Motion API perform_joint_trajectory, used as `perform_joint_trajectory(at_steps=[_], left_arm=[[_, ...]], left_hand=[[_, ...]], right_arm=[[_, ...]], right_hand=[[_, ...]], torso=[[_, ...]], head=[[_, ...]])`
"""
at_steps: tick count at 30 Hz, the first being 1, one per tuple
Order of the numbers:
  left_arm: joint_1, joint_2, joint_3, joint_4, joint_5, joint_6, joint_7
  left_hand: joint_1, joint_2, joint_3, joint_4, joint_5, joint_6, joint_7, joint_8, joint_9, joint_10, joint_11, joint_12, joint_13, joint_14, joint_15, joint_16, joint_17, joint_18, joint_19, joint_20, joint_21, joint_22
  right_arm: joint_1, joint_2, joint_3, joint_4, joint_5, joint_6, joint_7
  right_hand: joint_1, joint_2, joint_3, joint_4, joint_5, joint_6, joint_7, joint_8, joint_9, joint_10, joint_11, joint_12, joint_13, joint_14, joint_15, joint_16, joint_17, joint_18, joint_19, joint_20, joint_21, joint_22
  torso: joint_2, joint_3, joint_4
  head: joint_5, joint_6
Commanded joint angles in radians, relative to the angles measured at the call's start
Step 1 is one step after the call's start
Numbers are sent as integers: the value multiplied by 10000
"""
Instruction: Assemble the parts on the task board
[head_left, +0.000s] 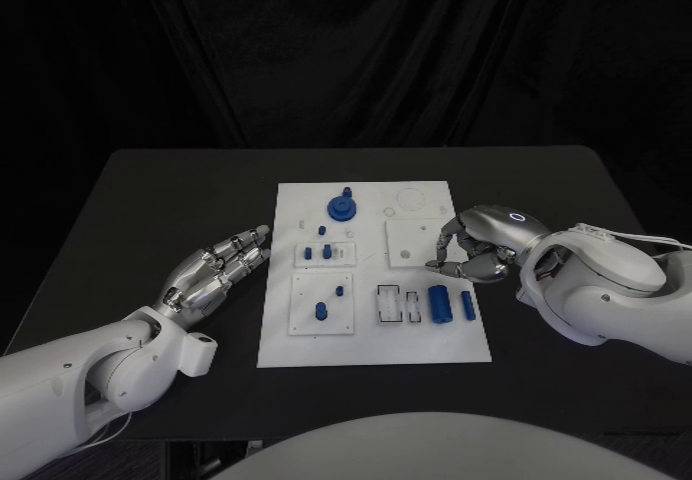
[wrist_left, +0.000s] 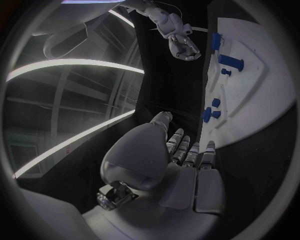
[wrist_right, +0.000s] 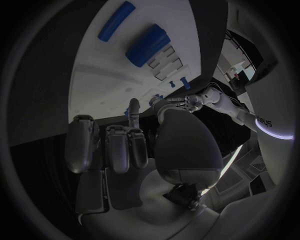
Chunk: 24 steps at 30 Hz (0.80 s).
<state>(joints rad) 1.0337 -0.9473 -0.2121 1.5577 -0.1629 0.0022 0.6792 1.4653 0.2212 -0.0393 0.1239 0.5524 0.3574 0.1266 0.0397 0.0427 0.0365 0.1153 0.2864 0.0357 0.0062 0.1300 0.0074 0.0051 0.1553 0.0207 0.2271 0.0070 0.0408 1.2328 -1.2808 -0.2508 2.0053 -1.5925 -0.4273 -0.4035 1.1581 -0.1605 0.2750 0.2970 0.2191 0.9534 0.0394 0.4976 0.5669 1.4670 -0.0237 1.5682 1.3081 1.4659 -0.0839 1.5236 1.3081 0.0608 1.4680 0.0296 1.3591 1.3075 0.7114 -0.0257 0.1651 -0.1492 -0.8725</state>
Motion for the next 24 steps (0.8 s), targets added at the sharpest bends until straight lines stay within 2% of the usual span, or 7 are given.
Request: perform_joint_trajectory(at_steps=[1, 4, 6, 13, 18, 21, 24], left_arm=[[-5, -131, 9, 241, -723, -415, 1782], [5, -295, 11, 480, -929, -620, 1901], [18, -384, 13, 604, -995, -700, 1940], [60, -556, 18, 840, -1078, -811, 1985], [66, -551, 17, 826, -981, -762, 1956], [68, -541, 17, 797, -946, -757, 1956], [69, -542, 16, 775, -930, -753, 1949]], left_hand=[[-26, -133, 114, 4, 132, 198, -21, 77, 22, 52, 8, 153, 20, 29, -159, 45, 3, 107, -48, -190, 43, -42], [-25, -213, 144, 43, 243, 403, -52, 103, 39, 121, -52, 294, 33, 33, -257, 53, 5, 66, -58, -328, 37, -65], [-26, -239, 152, 69, 279, 469, -60, 108, 43, 144, -64, 340, 36, 29, -283, 50, 3, 43, -64, -378, 33, -76], [-4, -237, 191, 91, 366, 477, -67, 98, 37, 155, -71, 348, 33, 29, -290, 51, 3, 16, -62, -410, 35, -74], [-3, -235, 195, 93, 370, 470, -66, 96, 36, 154, -69, 340, 31, 29, -289, 51, 3, 14, -61, -411, 36, -73], [11, -225, 219, 102, 381, 464, -55, 87, 32, 149, -47, 334, 29, 28, -266, 51, 3, 4, -56, -396, 39, -65], [11, -225, 219, 102, 381, 464, -55, 87, 32, 149, -47, 334, 29, 28, -266, 51, 3, 4, -56, -396, 39, -65]], right_arm=[[-90, -47, 7, 98, 55, 781, -1536], [-135, -30, 7, 134, 55, 895, -1796], [-150, -7, 7, 151, 55, 953, -1920], [-224, 44, 7, 253, 55, 1067, -2321], [-274, 72, 7, 280, 55, 1245, -2480], [-365, 84, 7, 290, 55, 1330, -2551], [-467, 113, 7, 297, 55, 1372, -2606]], right_hand=[[-385, -8, 36, -21, -105, -16, -41, 263, 264, 1038, -109, 26, 2627, 937, -57, 228, 2162, -245, 519, -103, 460, 2166], [-979, -39, 37, -11, -241, 31, -105, 491, 521, 1038, -167, 26, 2627, 987, -121, 335, 2366, -304, 606, -158, 765, 2240], [-1386, -44, 32, -3, -355, 111, -166, 588, 636, 1038, -199, 26, 2627, 1012, -169, 390, 2471, -339, 652, -184, 938, 2284], [-1994, -123, -9, 11, -638, 153, -199, 653, 774, 1038, -241, 26, 2627, 1013, -205, 393, 2478, -369, 690, -227, 1100, 2323], [-2641, -218, -114, 15, -1056, 276, -243, 733, 887, 1038, -281, 26, 2627, 1007, -238, 376, 2446, -395, 725, -257, 1231, 2357], [-3254, -346, -231, 25, -1623, 457, -292, 755, 979, 1038, -326, 26, 2627, 985, -277, 326, 2354, -377, 693, -291, 1172, 2332], [-3375, -386, -256, 24, -1656, 455, -294, 722, 990, 1038, -331, 26, 2627, 982, -284, 318, 2340, -373, 685, -300, 1162, 2328]], torso=[[-5, -2, 15], [6, 22, -49], [7, 28, -64], [-4, -3, 23], [-4, 7, -12], [-3, 12, -35], [11, 4, -18]], head=[[-138, -2], [-91, -2], [-74, -2], [-167, -2], [-102, -2], [-73, -2], [-111, -2]])
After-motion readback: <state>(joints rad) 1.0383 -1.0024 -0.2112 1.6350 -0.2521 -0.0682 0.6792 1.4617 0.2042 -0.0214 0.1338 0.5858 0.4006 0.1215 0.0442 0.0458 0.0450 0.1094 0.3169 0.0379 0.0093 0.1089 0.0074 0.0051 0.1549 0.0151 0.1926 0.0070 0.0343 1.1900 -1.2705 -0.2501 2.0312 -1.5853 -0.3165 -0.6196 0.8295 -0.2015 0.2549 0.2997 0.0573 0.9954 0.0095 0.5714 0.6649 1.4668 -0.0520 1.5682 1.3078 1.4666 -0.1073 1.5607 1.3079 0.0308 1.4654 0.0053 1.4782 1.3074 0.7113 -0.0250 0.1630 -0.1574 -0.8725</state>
